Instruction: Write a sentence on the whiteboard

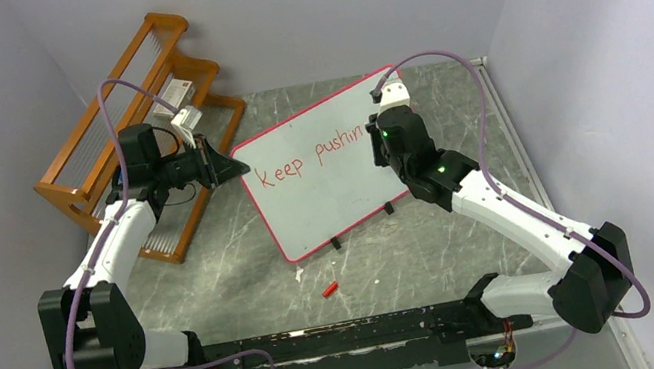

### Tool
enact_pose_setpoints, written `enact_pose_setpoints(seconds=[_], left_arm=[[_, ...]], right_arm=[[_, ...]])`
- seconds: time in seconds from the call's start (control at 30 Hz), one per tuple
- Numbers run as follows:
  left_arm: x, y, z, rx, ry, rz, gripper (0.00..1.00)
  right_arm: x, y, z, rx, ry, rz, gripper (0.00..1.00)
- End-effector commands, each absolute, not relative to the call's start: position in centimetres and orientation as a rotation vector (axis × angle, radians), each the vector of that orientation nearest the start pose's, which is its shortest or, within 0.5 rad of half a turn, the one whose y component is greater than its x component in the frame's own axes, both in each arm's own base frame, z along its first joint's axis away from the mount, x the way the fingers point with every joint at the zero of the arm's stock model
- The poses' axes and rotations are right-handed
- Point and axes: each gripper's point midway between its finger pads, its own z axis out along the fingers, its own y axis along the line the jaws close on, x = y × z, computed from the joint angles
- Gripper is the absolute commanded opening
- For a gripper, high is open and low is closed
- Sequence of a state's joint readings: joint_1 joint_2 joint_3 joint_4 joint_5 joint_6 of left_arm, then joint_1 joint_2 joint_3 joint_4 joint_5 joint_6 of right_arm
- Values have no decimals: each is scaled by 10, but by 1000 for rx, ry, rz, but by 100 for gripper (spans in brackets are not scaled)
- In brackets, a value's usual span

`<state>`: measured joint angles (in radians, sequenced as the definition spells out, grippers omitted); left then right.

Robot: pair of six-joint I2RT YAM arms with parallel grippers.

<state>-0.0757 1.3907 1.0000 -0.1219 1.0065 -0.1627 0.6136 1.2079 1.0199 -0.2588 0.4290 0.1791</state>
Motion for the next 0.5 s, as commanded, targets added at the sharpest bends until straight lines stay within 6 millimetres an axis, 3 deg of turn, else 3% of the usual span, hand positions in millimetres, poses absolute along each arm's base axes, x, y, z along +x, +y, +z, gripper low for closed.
enact_pose_setpoints(seconds=[0.0, 0.47], left_arm=[[337, -173, 185, 564, 2028, -1062, 5], [337, -173, 185, 563, 2029, -1061, 5]], right_arm=[[345, 169, 237, -180, 1970, 128, 0], [333, 165, 221, -199, 2031, 133, 0]])
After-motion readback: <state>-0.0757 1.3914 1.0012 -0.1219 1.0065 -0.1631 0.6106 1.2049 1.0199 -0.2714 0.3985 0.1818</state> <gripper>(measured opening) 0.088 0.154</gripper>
